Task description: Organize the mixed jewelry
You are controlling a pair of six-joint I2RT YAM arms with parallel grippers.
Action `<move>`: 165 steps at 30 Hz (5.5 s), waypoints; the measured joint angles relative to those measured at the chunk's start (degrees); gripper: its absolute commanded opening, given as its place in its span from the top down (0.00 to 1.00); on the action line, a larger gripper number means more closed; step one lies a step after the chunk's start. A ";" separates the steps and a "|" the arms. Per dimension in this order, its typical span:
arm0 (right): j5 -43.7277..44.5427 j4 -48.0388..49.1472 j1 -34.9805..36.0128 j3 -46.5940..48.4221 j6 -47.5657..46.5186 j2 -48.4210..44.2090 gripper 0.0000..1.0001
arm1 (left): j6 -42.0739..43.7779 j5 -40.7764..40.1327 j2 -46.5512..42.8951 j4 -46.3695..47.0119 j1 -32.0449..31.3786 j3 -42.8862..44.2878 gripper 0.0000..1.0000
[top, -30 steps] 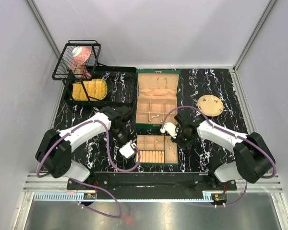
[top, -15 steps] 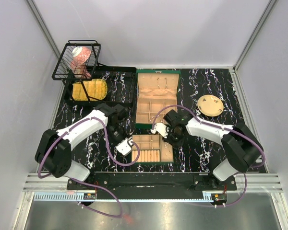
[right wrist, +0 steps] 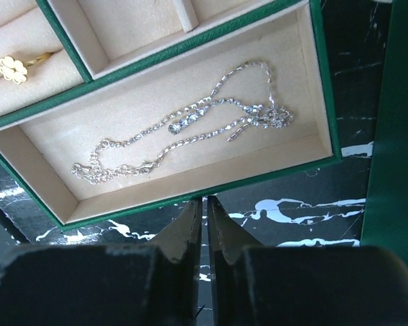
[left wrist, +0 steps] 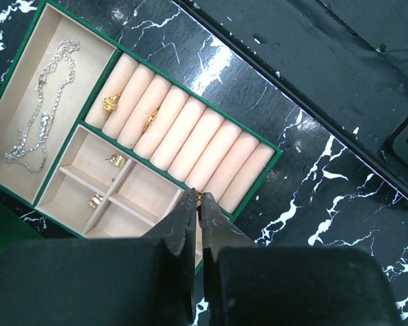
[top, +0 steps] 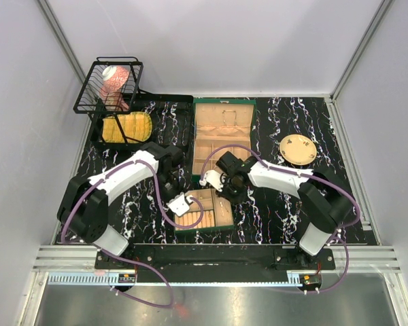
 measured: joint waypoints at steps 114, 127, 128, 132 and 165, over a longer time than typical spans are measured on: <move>-2.91 -6.82 -9.92 3.08 4.37 -11.26 0.84 | -3.34 21.14 0.11 10.95 -0.20 -0.28 1.00; -3.10 -6.78 -10.64 3.06 4.76 -12.35 0.85 | -32.74 18.88 -5.03 31.34 -0.20 -5.03 1.00; -3.13 -6.78 -10.84 3.06 4.85 -12.72 0.85 | -33.83 18.67 -5.64 32.02 -0.20 -6.01 1.00; -3.72 -6.71 -11.15 3.06 5.16 -13.60 0.85 | -37.81 17.55 -8.13 33.73 -0.20 -10.56 1.00; -3.78 -0.87 -0.31 -10.34 1.90 -10.64 0.87 | -0.44 6.23 -15.69 13.92 7.56 -16.70 1.00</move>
